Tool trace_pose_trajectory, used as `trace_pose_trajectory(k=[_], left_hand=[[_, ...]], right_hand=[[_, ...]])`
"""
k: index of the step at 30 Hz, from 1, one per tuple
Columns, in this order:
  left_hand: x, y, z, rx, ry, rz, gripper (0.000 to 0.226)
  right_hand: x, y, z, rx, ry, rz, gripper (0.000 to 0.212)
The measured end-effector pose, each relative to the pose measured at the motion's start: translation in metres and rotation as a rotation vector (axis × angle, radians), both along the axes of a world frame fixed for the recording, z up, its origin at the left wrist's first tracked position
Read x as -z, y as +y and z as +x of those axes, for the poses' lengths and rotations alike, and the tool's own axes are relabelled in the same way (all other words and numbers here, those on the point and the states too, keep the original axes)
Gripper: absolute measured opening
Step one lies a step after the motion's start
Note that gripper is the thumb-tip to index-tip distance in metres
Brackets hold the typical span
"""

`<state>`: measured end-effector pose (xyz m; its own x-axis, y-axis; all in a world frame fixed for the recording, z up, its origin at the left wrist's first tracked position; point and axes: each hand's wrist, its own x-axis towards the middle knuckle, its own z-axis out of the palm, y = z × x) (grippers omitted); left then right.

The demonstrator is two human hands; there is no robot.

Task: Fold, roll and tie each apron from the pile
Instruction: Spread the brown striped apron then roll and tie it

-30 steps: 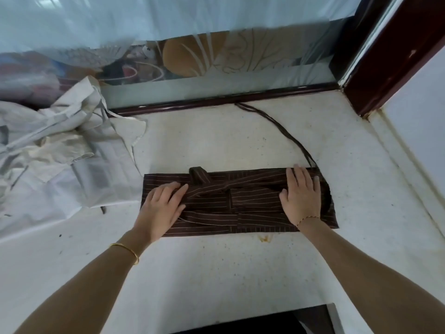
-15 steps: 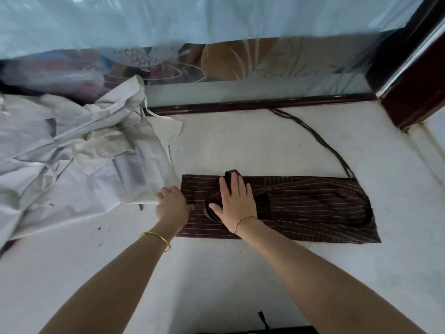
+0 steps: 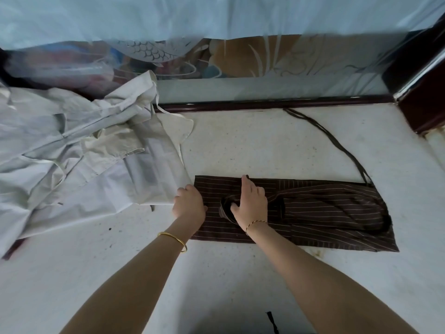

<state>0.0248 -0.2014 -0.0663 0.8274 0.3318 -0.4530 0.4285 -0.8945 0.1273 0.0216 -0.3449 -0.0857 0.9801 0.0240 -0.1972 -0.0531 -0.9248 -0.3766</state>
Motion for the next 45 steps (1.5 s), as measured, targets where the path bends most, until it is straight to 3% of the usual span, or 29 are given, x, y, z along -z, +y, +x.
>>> trace_pose_trajectory(k=[4, 7, 11, 13, 16, 18, 27, 38, 42, 45], left_hand=[[0.001, 0.0, -0.001, -0.016, -0.012, -0.039, 0.054], [0.001, 0.0, -0.002, -0.038, -0.027, -0.1, 0.047], [0.005, 0.0, -0.003, -0.071, -0.045, -0.147, 0.041], [0.005, 0.0, -0.002, -0.083, -0.039, -0.135, 0.039], [0.004, 0.002, -0.002, -0.104, -0.022, -0.137, 0.038], [0.003, 0.005, -0.001, -0.124, -0.006, -0.197, 0.036], [-0.014, -0.001, -0.001, -0.157, -0.111, -0.72, 0.048], [-0.018, -0.043, -0.01, 0.046, -0.007, -0.917, 0.072], [-0.011, -0.052, -0.009, 0.055, 0.091, -0.909, 0.08], [-0.009, -0.058, -0.005, 0.028, 0.167, -0.903, 0.084]], right_hand=[[-0.001, 0.0, 0.005, 0.118, -0.006, 0.006, 0.067], [-0.005, -0.002, 0.01, 0.227, -0.005, 0.126, 0.058], [-0.006, -0.007, 0.015, 0.202, 0.063, 0.239, 0.042], [-0.006, -0.009, 0.013, 0.113, 0.039, 0.134, 0.035], [-0.012, -0.009, 0.007, -0.059, -0.083, -0.194, 0.022], [-0.016, -0.005, 0.006, -0.145, -0.084, -0.278, 0.017], [-0.017, -0.005, 0.007, -0.033, 0.166, 0.059, 0.047], [-0.017, -0.027, 0.028, 0.014, 0.299, 0.322, 0.012], [-0.027, -0.043, 0.022, 0.1, 0.141, 0.407, 0.032], [-0.027, -0.048, 0.01, 0.2, -0.045, 0.423, 0.024]])
